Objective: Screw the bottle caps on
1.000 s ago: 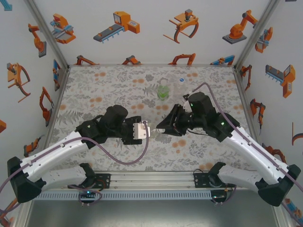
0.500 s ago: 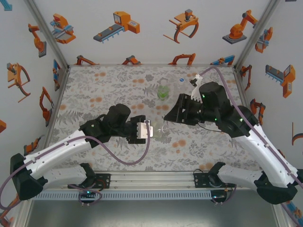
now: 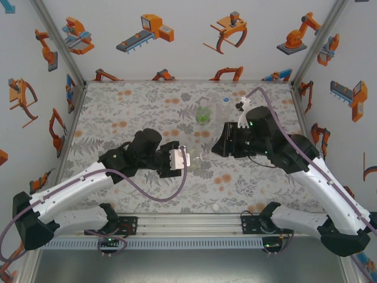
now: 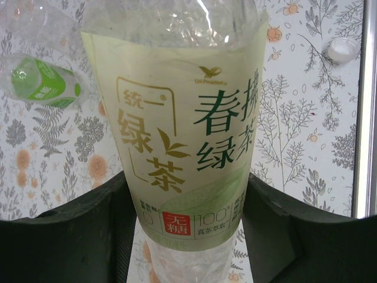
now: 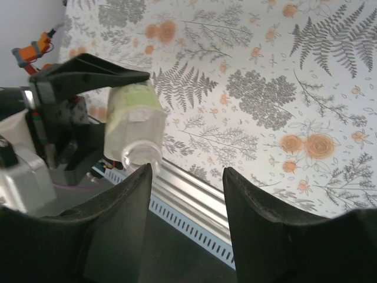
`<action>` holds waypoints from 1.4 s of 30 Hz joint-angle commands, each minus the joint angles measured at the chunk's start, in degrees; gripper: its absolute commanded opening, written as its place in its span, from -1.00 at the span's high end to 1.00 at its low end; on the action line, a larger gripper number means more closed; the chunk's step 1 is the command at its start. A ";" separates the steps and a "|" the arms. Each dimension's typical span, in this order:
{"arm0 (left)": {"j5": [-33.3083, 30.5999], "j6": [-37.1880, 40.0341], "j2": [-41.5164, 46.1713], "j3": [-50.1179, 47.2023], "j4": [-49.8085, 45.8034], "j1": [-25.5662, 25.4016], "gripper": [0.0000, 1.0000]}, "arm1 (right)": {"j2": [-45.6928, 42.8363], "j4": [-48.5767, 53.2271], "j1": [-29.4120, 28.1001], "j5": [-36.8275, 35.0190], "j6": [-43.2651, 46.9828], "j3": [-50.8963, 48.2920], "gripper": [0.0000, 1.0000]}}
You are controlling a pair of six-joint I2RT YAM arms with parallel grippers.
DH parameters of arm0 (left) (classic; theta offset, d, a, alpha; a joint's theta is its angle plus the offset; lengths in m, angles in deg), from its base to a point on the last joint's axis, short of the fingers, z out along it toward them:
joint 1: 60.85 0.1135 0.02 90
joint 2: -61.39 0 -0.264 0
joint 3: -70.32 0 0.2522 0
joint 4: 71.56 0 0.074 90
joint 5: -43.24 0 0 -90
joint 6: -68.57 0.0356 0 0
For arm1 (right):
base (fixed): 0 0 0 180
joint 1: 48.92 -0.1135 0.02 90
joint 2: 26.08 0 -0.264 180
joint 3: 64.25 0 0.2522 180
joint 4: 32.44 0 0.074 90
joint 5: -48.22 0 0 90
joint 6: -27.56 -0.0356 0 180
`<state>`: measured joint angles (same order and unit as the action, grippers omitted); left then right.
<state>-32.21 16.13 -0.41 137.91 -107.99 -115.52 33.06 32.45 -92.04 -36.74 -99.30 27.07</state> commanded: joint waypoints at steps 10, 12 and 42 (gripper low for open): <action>2.34 -11.93 4.18 -2.76 9.34 7.34 1.00 | -1.59 3.30 -5.06 -6.64 -3.02 -10.27 0.23; 2.33 -14.44 5.61 -3.64 11.13 9.09 1.00 | -0.85 3.85 -8.92 -9.14 -4.13 -12.87 0.23; 3.23 -20.39 9.89 -5.91 13.73 13.28 1.00 | 19.71 -18.41 -20.87 -5.74 -14.43 -38.46 0.11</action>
<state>-30.24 -3.08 8.77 132.29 -95.58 -102.63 52.33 15.89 -112.54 -42.47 -112.26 -10.18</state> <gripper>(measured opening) 0.594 0.450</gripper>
